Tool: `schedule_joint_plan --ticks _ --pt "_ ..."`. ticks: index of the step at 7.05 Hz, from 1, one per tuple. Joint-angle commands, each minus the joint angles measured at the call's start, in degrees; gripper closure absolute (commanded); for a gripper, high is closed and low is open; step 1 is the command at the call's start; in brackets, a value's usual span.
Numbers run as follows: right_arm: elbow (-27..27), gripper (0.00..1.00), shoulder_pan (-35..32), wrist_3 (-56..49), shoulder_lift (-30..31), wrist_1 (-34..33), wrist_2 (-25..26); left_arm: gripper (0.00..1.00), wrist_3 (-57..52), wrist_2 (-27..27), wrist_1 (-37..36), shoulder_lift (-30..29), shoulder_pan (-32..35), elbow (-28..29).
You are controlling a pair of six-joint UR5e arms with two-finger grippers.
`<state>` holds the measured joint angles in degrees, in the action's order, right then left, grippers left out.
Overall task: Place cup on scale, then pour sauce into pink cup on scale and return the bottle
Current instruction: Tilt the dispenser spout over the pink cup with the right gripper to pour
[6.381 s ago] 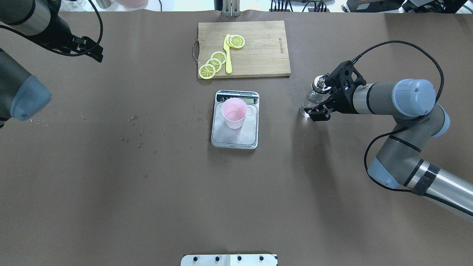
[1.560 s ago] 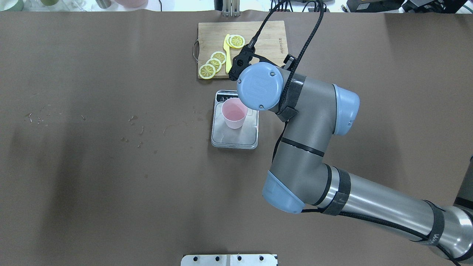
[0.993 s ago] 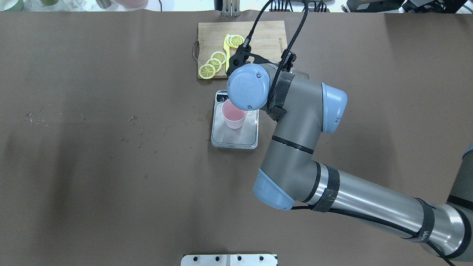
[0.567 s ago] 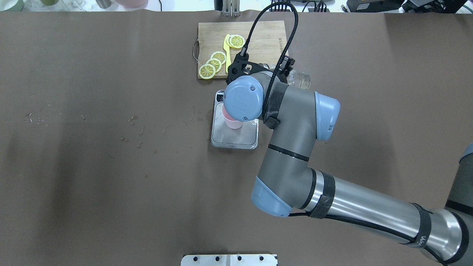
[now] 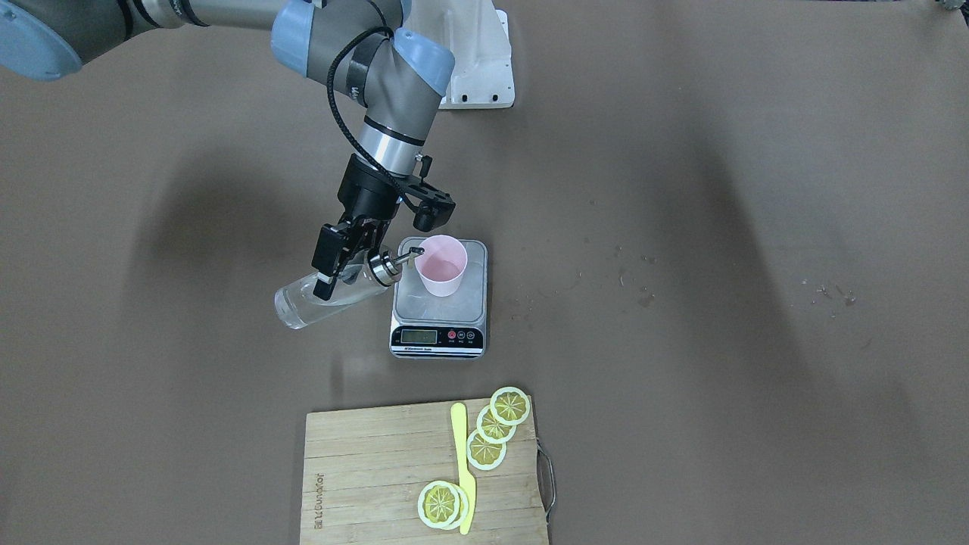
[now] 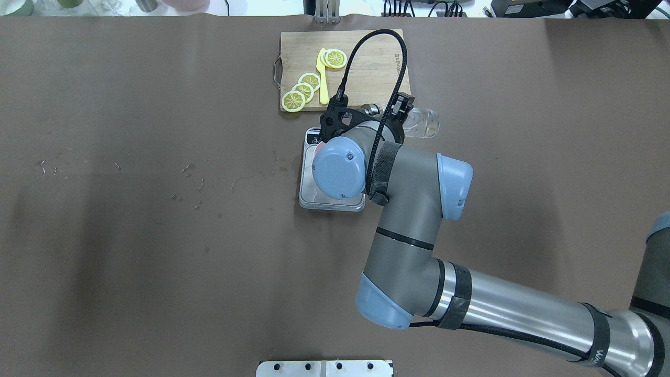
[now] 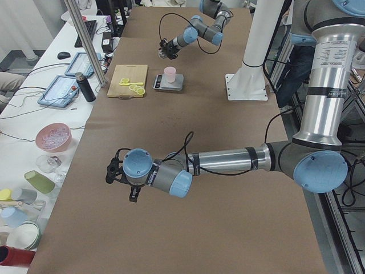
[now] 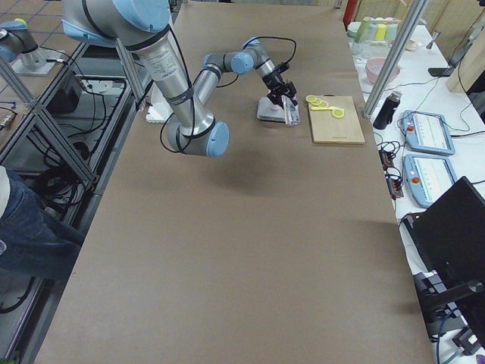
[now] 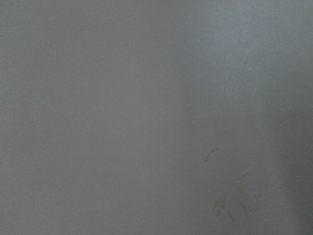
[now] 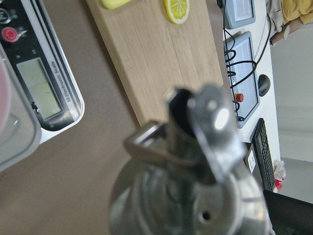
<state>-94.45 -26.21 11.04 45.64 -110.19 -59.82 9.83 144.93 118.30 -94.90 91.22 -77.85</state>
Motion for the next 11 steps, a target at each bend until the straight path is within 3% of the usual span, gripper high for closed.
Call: schedule_joint_plan --ticks 1,11 --pt "0.0 1.00 0.5 0.0 0.2 -1.5 2.9 0.03 0.0 0.0 0.0 0.0 0.1 0.0" --pt "1.4 1.00 2.7 -0.1 -0.4 -7.6 14.7 0.03 0.0 0.1 0.1 0.3 0.1 0.2"
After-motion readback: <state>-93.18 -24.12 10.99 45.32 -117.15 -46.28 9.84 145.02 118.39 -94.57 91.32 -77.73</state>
